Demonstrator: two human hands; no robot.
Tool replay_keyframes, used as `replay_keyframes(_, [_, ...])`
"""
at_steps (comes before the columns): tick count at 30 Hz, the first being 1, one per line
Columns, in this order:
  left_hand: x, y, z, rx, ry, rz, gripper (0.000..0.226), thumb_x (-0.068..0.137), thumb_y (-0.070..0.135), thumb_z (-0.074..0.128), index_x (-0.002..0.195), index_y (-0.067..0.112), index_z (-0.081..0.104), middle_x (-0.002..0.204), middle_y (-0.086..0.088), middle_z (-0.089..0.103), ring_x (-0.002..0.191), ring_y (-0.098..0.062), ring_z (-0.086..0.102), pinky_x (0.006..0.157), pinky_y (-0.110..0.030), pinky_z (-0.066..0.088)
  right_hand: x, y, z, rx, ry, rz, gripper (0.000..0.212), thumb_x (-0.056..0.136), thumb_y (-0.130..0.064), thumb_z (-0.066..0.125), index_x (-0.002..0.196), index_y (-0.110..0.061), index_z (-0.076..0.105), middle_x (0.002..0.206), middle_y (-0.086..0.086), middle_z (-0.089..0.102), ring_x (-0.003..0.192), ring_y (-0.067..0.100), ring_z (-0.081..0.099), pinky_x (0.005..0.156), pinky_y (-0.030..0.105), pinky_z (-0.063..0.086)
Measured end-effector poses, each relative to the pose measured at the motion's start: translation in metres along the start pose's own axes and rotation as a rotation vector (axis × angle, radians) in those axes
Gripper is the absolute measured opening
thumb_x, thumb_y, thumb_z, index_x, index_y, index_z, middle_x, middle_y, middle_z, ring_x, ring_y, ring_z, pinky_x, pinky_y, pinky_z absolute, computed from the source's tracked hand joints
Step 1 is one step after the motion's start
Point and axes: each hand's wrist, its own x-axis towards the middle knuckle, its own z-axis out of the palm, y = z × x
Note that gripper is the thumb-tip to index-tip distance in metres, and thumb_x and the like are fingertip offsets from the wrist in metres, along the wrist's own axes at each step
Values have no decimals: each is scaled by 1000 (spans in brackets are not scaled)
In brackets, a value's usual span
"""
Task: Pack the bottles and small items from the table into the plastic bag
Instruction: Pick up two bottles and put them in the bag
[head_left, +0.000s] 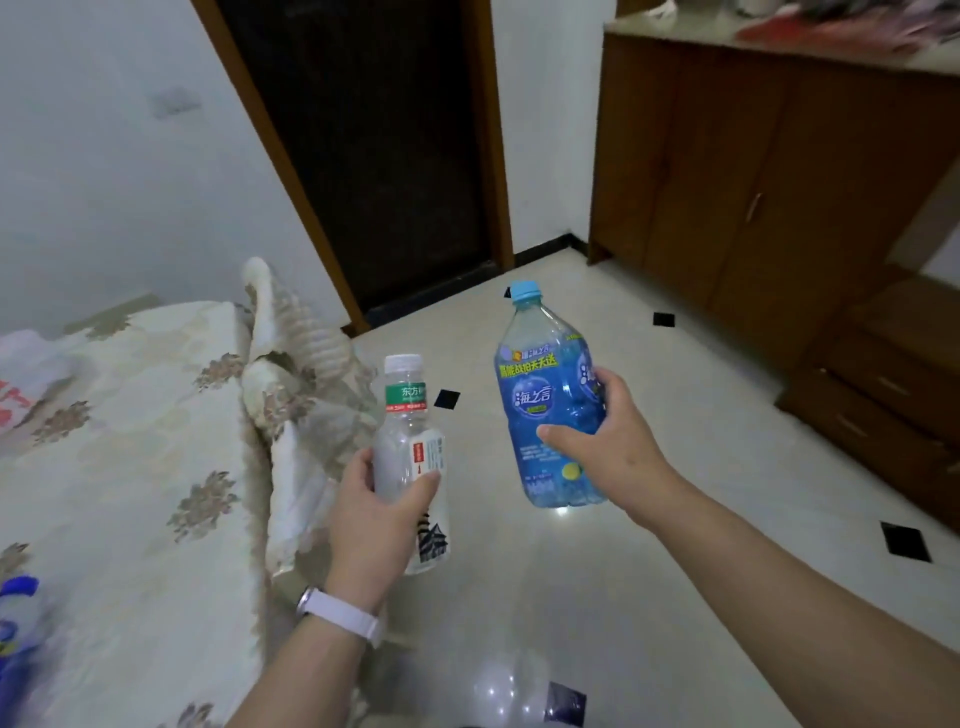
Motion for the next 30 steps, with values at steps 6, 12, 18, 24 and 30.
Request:
replay_keyframes(6, [62,15,56,-10,-63,13,44,73,21,84,107,26,57,95,13,68,85,-5,67,71,-24,50,55,10,-26,-3,108,42,69,75,-13,82,125,-34,40,106,-20,58,91,-1,65,63,17,54])
replay_keyframes(12, [155,14,123,-99,-171,-13,41,75,12,81,106,23,55,96,10,66,82,-2,65,62,-12,46,145,12,-35,-77,152,84,70,76,-13,82,126,-35,39,109,-20,57,94,0,64,69,20,55])
replay_keyframes(18, [281,32,167,-146,-234,-16,42,76,15,80,110,21,56,95,8,68,72,7,64,59,-12,47,265,-19,-22,-131,207,114,71,77,-17,82,125,-38,35,106,-23,55,89,1,65,61,17,53])
replay_keyframes(24, [400,62,184,-149,-220,16,41,77,21,79,110,26,55,96,11,66,80,-3,65,62,-20,49,375,-53,7,-120,162,43,70,78,-14,81,127,-36,36,105,-20,58,79,-8,67,54,11,50])
replay_keyframes(30, [476,70,200,-115,-200,-3,43,78,21,79,111,28,53,97,13,66,82,-3,66,67,-24,51,465,-55,29,-73,115,93,76,76,-21,83,131,-40,35,113,-14,57,92,7,68,64,24,58])
